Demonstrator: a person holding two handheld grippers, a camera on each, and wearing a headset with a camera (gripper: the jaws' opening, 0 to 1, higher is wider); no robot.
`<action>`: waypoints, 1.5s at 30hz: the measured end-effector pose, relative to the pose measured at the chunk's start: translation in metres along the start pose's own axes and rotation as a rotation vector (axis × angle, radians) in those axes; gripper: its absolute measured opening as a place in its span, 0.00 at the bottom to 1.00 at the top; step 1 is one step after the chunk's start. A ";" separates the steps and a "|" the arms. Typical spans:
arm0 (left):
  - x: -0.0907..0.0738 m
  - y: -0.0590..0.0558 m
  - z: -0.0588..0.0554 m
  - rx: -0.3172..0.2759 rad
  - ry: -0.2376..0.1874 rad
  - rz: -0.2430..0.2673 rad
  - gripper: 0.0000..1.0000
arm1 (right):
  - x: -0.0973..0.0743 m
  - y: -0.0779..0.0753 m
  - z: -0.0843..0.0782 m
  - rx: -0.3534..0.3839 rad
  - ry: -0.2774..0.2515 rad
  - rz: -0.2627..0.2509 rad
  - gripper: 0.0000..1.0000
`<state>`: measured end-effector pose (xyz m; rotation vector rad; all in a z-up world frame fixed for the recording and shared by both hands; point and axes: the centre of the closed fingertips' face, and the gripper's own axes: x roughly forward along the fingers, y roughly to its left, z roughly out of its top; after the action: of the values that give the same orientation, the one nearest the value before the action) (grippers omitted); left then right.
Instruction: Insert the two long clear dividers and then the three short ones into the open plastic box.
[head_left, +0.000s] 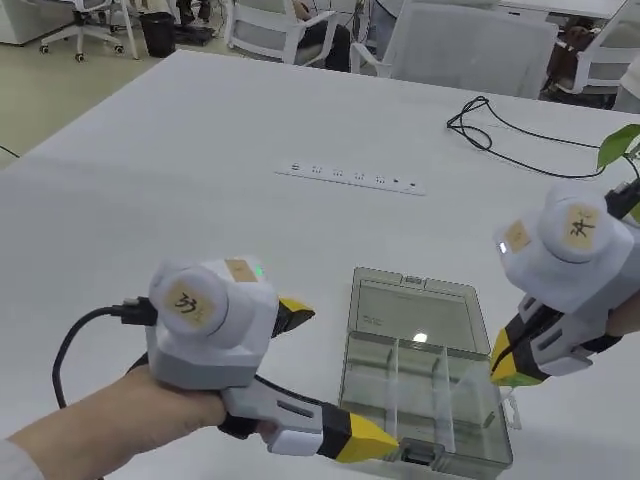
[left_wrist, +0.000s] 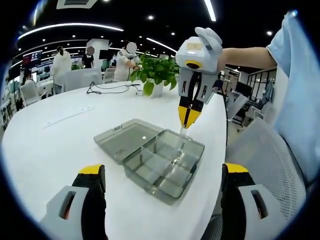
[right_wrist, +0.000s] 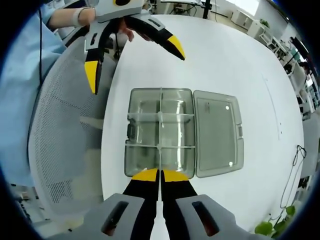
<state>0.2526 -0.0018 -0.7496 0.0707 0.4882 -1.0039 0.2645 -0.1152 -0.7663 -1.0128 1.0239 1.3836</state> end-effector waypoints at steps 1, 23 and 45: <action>0.000 0.000 0.000 0.001 -0.001 0.000 0.99 | 0.000 -0.001 0.000 0.005 0.001 0.000 0.02; -0.004 -0.001 -0.004 -0.020 -0.004 -0.001 0.97 | 0.018 -0.004 -0.003 -0.020 0.036 0.017 0.02; -0.005 -0.001 -0.005 -0.025 -0.007 -0.004 0.95 | 0.041 -0.004 -0.007 -0.011 0.056 0.019 0.02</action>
<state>0.2476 0.0030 -0.7511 0.0441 0.4940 -1.0014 0.2665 -0.1112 -0.8083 -1.0574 1.0704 1.3843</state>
